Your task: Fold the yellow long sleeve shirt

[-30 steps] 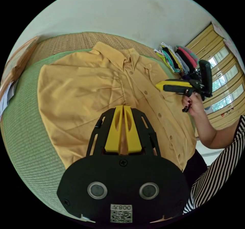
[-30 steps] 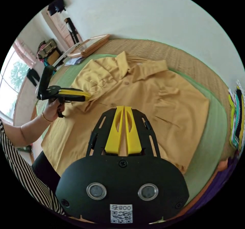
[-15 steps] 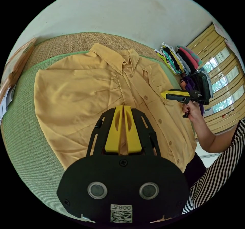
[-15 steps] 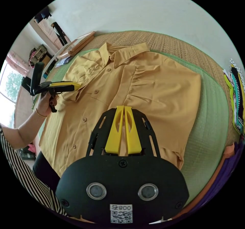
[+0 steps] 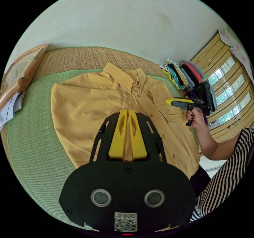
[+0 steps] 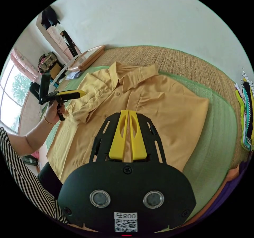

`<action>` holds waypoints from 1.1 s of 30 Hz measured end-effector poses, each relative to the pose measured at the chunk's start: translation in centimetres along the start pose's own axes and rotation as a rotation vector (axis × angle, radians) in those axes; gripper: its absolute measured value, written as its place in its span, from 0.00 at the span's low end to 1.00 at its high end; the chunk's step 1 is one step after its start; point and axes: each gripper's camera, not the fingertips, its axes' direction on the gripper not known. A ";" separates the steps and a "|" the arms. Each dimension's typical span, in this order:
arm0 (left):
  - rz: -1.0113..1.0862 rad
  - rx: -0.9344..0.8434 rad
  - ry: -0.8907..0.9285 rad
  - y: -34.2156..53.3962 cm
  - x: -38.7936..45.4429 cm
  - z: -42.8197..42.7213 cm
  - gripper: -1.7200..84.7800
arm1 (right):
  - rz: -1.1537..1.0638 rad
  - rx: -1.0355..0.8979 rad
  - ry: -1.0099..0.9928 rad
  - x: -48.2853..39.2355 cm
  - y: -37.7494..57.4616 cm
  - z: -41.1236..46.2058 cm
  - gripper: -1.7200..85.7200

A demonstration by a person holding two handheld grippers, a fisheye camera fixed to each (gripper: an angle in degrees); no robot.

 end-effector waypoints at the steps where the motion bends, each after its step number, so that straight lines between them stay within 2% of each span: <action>1: 0.002 0.000 -0.004 -0.2 -0.2 0.2 0.02 | -0.003 0.004 0.004 0.2 -0.7 0.1 0.02; 4: 0.022 -0.034 -0.041 -1.5 -0.9 2.0 0.02 | -0.003 -0.001 0.026 1.2 -4.0 1.3 0.02; 8: 0.031 -0.114 -0.099 -1.6 -1.9 5.6 0.02 | 0.003 -0.130 0.018 1.9 -5.9 5.2 0.02; 11: 0.009 -0.117 -0.061 -0.7 -2.8 6.7 0.02 | 0.019 -0.095 -0.009 2.3 -5.5 4.5 0.02; 18: -0.096 0.043 -0.156 1.9 -7.6 4.5 0.02 | -0.031 0.007 -0.082 -0.1 -3.3 0.1 0.02; 22: -0.168 0.014 -0.234 2.7 -11.3 6.2 0.02 | -0.143 -0.017 -0.240 -4.8 -3.1 0.2 0.02; 24: -0.175 -0.045 -0.223 3.5 -13.0 8.1 0.02 | -0.242 -0.066 -0.265 -8.8 -3.0 1.5 0.02; 27: -0.178 0.012 -0.215 5.2 -13.6 8.1 0.02 | -0.320 -0.165 -0.229 -11.9 -2.4 3.9 0.02; 29: -0.173 0.043 -0.218 6.5 -14.2 8.2 0.02 | -0.327 -0.191 -0.152 -12.3 -2.0 4.9 0.02; 31: -0.190 -0.006 -0.219 7.7 -15.4 9.4 0.02 | -0.280 -0.177 -0.203 -11.7 -2.0 4.4 0.02; 33: -0.185 -0.008 -0.117 10.2 -16.4 10.2 0.02 | -0.268 -0.170 -0.204 -11.4 -2.0 3.0 0.02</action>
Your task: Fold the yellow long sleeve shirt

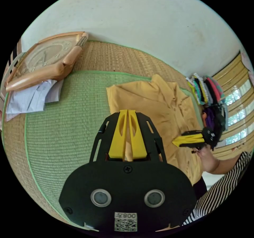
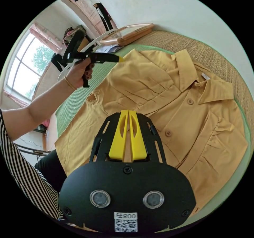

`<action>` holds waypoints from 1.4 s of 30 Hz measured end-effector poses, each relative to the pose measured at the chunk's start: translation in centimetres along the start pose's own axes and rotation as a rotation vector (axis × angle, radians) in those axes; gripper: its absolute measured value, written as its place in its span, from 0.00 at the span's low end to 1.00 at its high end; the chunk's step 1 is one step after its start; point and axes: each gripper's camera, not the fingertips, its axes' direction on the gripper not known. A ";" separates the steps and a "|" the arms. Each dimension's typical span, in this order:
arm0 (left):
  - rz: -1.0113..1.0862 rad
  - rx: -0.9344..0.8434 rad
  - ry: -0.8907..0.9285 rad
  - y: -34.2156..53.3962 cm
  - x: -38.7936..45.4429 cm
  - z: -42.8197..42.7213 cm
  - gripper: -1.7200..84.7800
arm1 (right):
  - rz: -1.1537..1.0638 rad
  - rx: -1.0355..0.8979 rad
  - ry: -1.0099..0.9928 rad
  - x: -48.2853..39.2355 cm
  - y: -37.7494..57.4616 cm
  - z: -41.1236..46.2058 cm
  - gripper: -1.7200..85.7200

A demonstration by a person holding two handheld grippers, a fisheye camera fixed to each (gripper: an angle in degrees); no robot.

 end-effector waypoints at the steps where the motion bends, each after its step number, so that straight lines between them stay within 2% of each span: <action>1: 0.002 0.016 0.028 0.9 -0.1 0.0 0.02 | 0.000 0.015 0.004 -0.1 0.2 -0.5 0.02; 4: -0.006 0.071 0.075 5.9 -0.5 0.4 0.02 | 0.010 0.030 -0.009 -0.2 0.8 -1.7 0.02; 7: -0.062 -0.042 0.079 9.8 -1.9 4.6 0.02 | 0.025 0.003 -0.015 0.5 1.2 -0.9 0.02; 9: -0.100 0.035 0.173 11.6 -3.2 4.9 0.02 | 0.063 0.008 -0.072 0.7 1.7 -3.3 0.02; 12: -0.107 0.159 0.183 14.2 -3.2 2.8 0.02 | 0.092 0.058 -0.046 0.2 3.9 -7.8 0.02; 15: -0.081 0.180 0.182 17.8 -2.5 1.1 0.02 | 0.115 0.060 -0.008 -0.9 8.0 -12.4 0.02; 19: -0.011 0.083 0.089 23.7 -0.4 0.2 0.02 | 0.180 0.021 0.064 -3.5 15.6 -17.5 0.02; 21: 0.009 -0.028 0.037 28.2 0.7 1.0 0.02 | 0.250 -0.044 0.113 -5.4 21.6 -19.6 0.02; 25: -0.046 -0.143 -0.020 34.8 0.6 3.5 0.02 | 0.406 -0.079 0.155 -7.6 30.7 -22.2 0.02; 27: -0.205 -0.140 0.196 38.5 -1.6 5.4 0.02 | 0.510 -0.025 0.123 -8.8 36.4 -24.3 0.02; 28: -0.230 -0.122 0.248 39.3 -2.1 5.7 0.02 | 0.536 -0.010 0.114 -9.0 37.8 -24.8 0.02; 32: -0.346 -0.051 0.339 43.9 -4.2 6.4 0.03 | 0.671 0.103 0.028 -10.0 45.5 -27.6 0.02; 42: -0.357 0.019 0.551 52.8 -6.1 9.3 0.13 | 0.822 0.217 0.039 -10.4 56.0 -31.7 0.05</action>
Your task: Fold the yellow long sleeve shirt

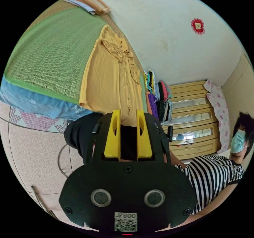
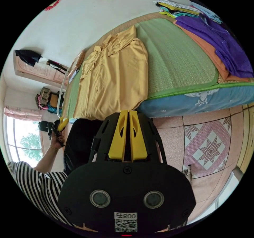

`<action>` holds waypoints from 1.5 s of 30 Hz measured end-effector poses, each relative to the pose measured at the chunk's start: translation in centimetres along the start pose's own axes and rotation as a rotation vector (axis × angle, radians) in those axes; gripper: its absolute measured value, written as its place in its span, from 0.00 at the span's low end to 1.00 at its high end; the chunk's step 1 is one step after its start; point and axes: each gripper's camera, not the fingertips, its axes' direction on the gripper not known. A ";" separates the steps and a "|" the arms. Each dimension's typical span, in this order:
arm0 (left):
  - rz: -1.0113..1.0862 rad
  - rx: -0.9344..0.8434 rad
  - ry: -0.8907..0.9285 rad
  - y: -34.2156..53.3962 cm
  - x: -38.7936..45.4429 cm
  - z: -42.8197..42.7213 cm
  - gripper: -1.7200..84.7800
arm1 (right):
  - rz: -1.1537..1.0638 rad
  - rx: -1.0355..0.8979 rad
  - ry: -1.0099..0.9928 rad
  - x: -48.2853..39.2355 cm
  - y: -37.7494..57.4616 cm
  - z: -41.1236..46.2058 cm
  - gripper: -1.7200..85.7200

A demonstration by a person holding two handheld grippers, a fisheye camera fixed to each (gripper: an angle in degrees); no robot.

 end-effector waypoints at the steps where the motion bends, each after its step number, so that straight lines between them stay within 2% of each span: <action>1: -0.005 -0.002 0.001 0.3 -0.4 0.2 0.13 | 0.012 0.005 -0.002 0.5 0.1 -0.2 0.06; 8: -0.110 0.015 -0.077 2.3 -5.1 1.1 0.16 | 0.104 0.046 -0.027 4.1 -0.2 -2.1 0.10; 19: -0.188 0.024 -0.202 1.4 -8.3 3.7 0.16 | 0.046 -0.011 0.070 2.8 -2.7 -2.4 0.12; 29: -0.232 -0.026 -0.273 0.5 -8.8 7.6 0.09 | 0.069 -0.030 0.084 2.9 -2.9 -1.9 0.10; 33: -0.225 -0.063 -0.290 0.4 -8.0 9.3 0.06 | 0.016 -0.043 0.001 1.2 -2.6 -1.6 0.10; 39: -0.240 -0.081 -0.302 0.5 -6.6 11.7 0.05 | -0.205 -0.001 0.043 -6.0 -0.7 -2.9 0.10; 45: -0.251 -0.081 -0.295 0.4 -4.9 13.9 0.04 | -0.181 -0.004 -0.032 -4.2 1.3 -3.3 0.10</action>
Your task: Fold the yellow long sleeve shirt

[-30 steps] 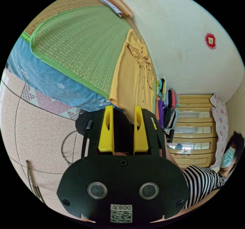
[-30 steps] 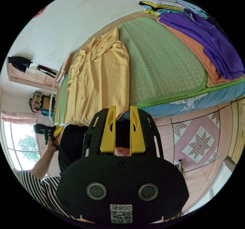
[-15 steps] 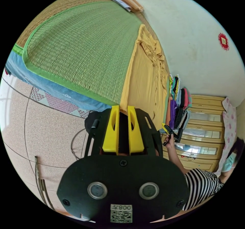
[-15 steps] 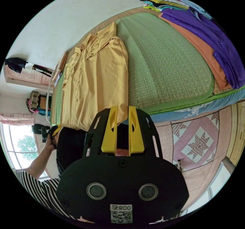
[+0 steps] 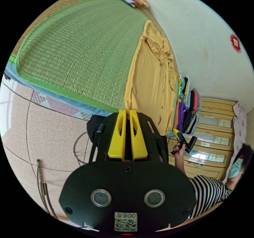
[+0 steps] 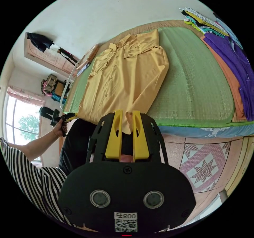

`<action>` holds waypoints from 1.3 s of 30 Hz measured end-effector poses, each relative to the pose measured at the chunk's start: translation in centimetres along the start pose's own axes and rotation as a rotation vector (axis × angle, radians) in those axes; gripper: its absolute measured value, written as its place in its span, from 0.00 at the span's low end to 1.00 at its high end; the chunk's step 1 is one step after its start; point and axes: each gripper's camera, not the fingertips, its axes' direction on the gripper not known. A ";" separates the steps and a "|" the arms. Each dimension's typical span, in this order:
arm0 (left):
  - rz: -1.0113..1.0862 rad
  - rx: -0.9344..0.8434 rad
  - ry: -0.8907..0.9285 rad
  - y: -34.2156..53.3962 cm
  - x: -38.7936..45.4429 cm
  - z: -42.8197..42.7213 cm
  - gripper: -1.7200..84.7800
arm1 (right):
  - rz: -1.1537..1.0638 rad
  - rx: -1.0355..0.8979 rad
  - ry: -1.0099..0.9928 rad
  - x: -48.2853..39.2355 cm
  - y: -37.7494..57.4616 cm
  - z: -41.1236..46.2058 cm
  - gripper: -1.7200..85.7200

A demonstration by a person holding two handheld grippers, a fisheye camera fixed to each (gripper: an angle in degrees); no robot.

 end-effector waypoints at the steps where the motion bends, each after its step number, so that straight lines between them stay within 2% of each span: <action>1: 0.002 -0.001 -0.003 0.0 0.3 0.1 0.04 | 0.009 0.002 0.012 0.3 0.2 -0.1 0.10; 7: -0.005 -0.008 -0.012 0.6 2.4 1.3 0.04 | 0.108 0.019 0.061 3.1 1.6 0.0 0.11; 12: -0.021 0.000 -0.001 1.4 4.3 2.4 0.04 | 0.171 0.022 0.015 4.8 1.8 1.6 0.10; 19: -0.006 0.002 -0.024 2.2 7.4 3.1 0.04 | 0.001 -0.015 0.121 -0.1 1.5 3.4 0.08; 21: 0.005 0.026 -0.041 2.7 8.8 2.7 0.04 | 0.051 -0.004 0.178 0.8 2.2 3.4 0.08; 25: 0.070 0.088 -0.114 3.9 11.7 1.5 0.05 | 0.159 0.047 0.130 5.1 4.6 2.0 0.09; 30: 0.257 0.062 -0.205 4.8 18.5 3.0 0.07 | 0.257 0.019 -0.022 9.6 7.2 4.5 0.09; 33: 0.452 -0.029 -0.140 4.7 24.4 6.3 0.08 | 0.271 0.033 -0.170 10.7 7.8 5.9 0.09; 39: 0.837 -0.242 -0.053 5.6 36.7 14.8 0.10 | 0.250 0.056 -0.343 12.0 9.1 7.4 0.08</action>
